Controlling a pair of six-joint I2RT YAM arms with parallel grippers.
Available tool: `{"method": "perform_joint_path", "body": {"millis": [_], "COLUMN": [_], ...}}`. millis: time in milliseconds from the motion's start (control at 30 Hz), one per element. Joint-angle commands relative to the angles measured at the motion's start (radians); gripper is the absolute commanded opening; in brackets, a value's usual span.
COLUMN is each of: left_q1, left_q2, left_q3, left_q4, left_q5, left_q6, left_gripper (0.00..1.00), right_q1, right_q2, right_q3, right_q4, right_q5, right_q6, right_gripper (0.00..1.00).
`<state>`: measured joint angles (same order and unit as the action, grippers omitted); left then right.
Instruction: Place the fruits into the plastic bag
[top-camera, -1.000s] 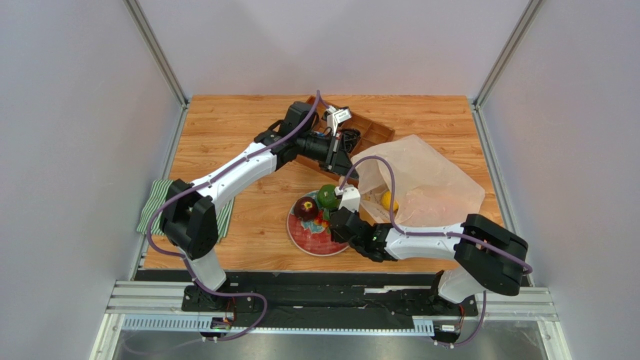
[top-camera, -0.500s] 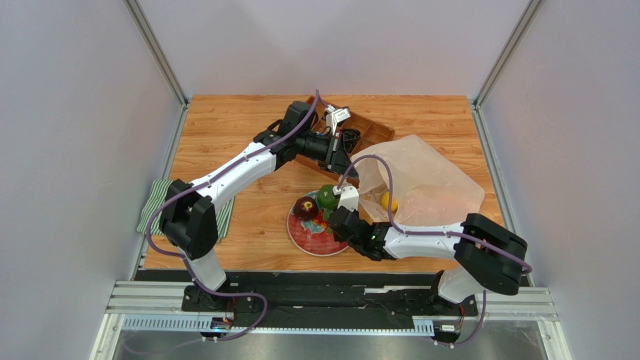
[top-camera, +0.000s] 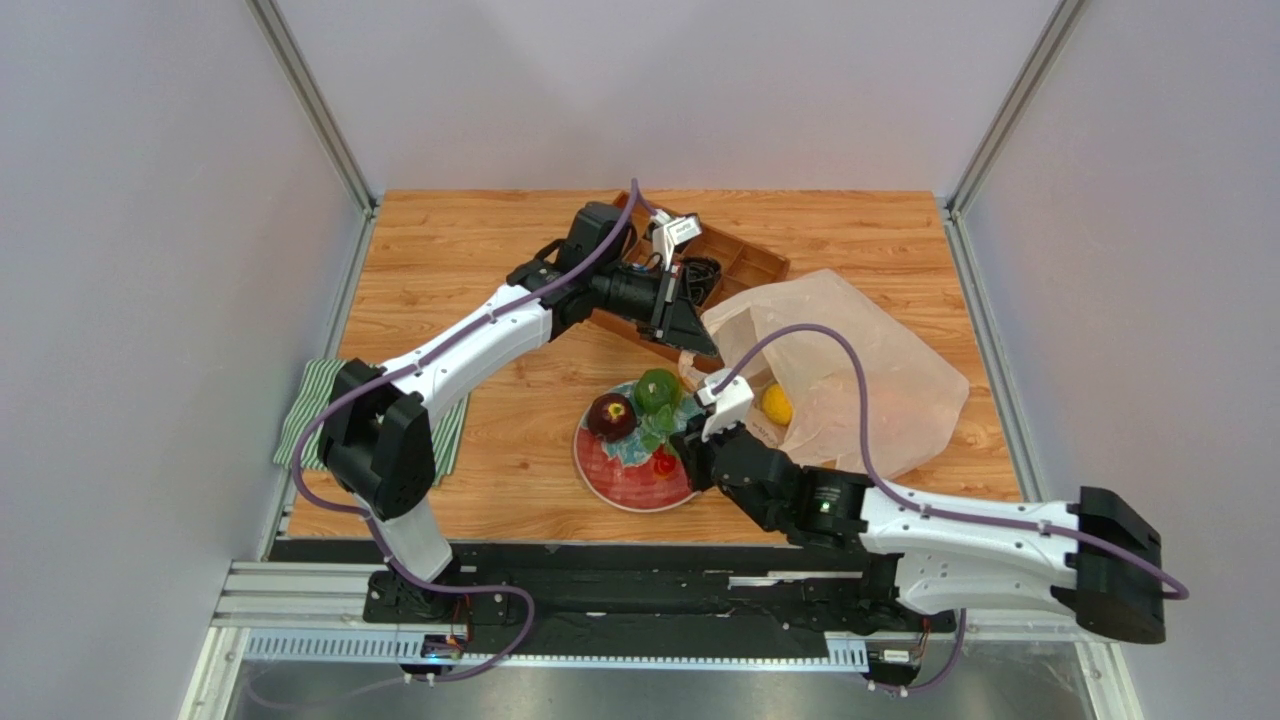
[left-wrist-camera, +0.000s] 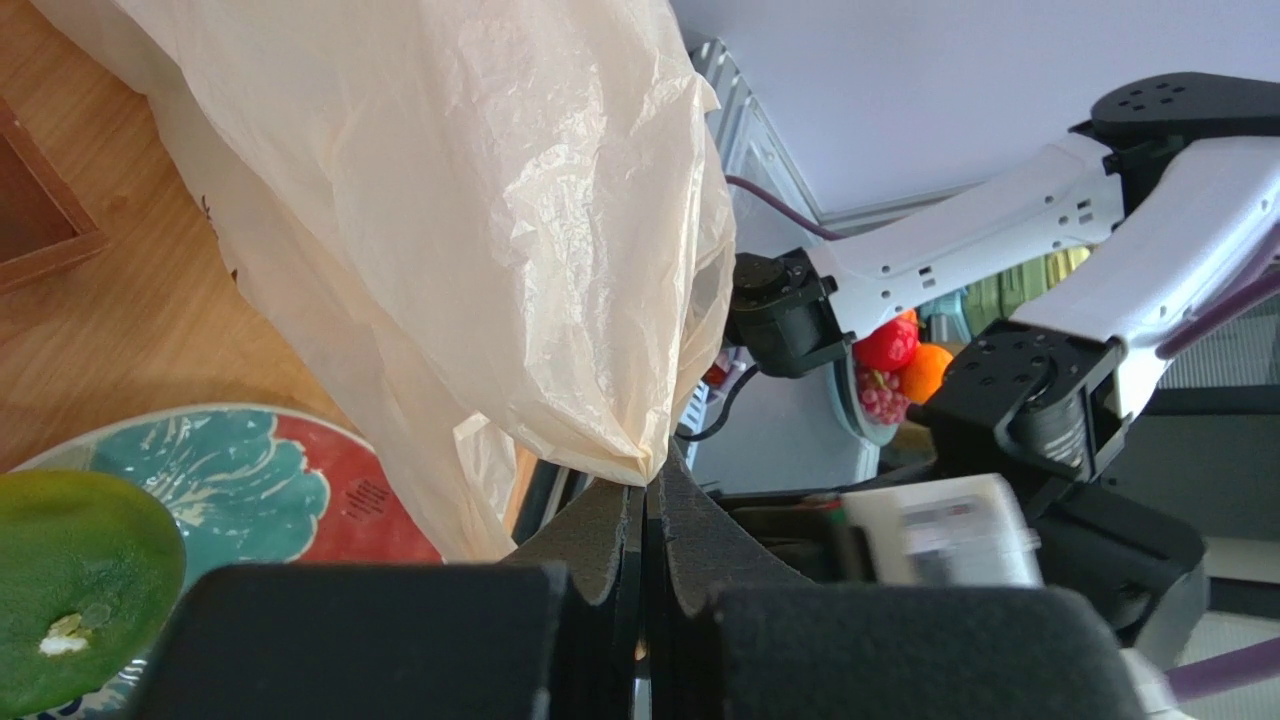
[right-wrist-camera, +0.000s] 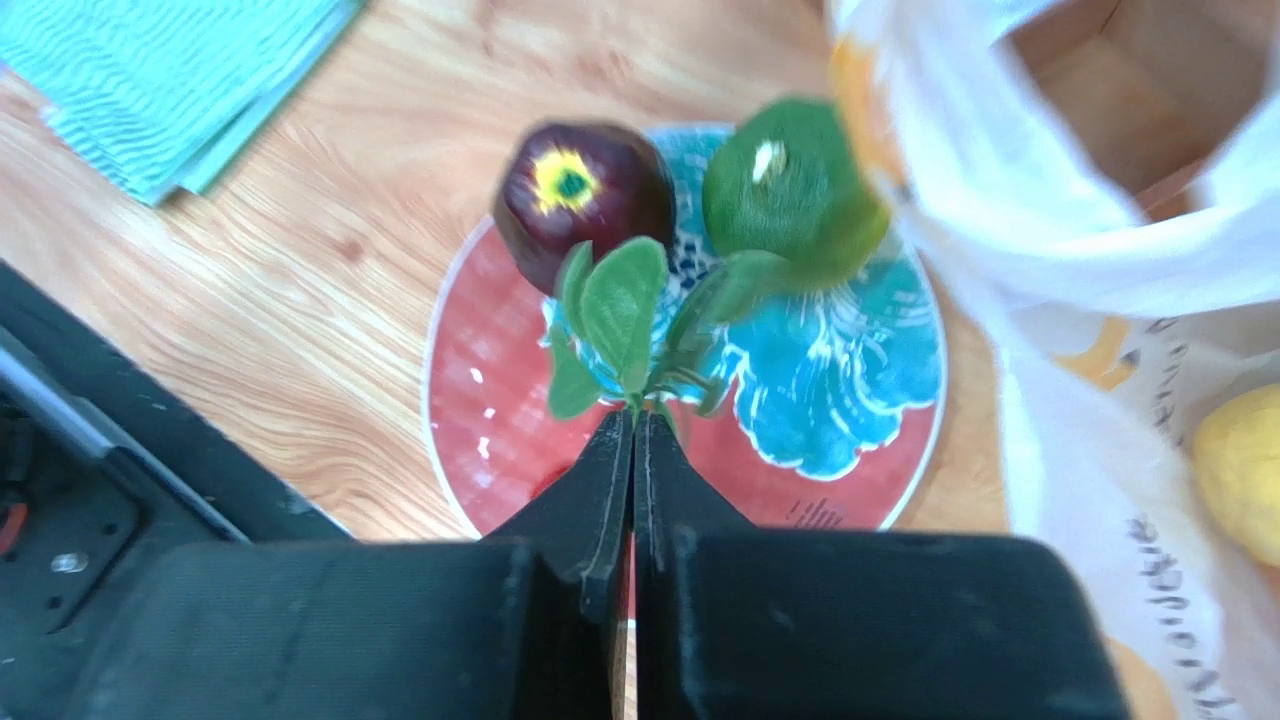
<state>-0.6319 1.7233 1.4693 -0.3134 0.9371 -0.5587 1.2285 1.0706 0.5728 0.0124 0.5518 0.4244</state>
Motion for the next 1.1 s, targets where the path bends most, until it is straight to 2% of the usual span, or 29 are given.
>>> {"method": "perform_joint_path", "body": {"millis": [0, 267, 367, 567, 833, 1067], "left_q1": [0.003, 0.009, 0.009, 0.011, 0.009, 0.009], "left_q2": [-0.048, -0.053, -0.050, -0.047, -0.048, -0.057], "left_q3": [0.045, 0.043, 0.043, 0.043, 0.043, 0.045], "left_q4": [0.013, 0.014, 0.014, 0.016, 0.016, 0.016], "left_q5": [0.020, 0.017, 0.017, 0.019, 0.020, 0.022], "left_q6": [0.016, 0.017, 0.017, 0.016, 0.016, 0.016], "left_gripper": [0.00, 0.00, 0.00, 0.00, 0.00, 0.00], "right_q1": [0.017, 0.016, 0.009, -0.032, -0.067, -0.211], "right_q2": [-0.156, -0.452, -0.480, -0.413, -0.177, -0.022], "right_q3": [0.018, 0.039, 0.044, 0.093, 0.189, 0.252], "right_q4": [-0.062, -0.149, -0.160, -0.253, -0.393, -0.492], "right_q5": [0.098, 0.246, 0.293, 0.304, 0.375, 0.332], "right_q6": [-0.087, -0.199, -0.211, -0.185, -0.133, -0.030], "right_gripper": [0.00, 0.00, 0.00, 0.00, 0.00, 0.00]}}
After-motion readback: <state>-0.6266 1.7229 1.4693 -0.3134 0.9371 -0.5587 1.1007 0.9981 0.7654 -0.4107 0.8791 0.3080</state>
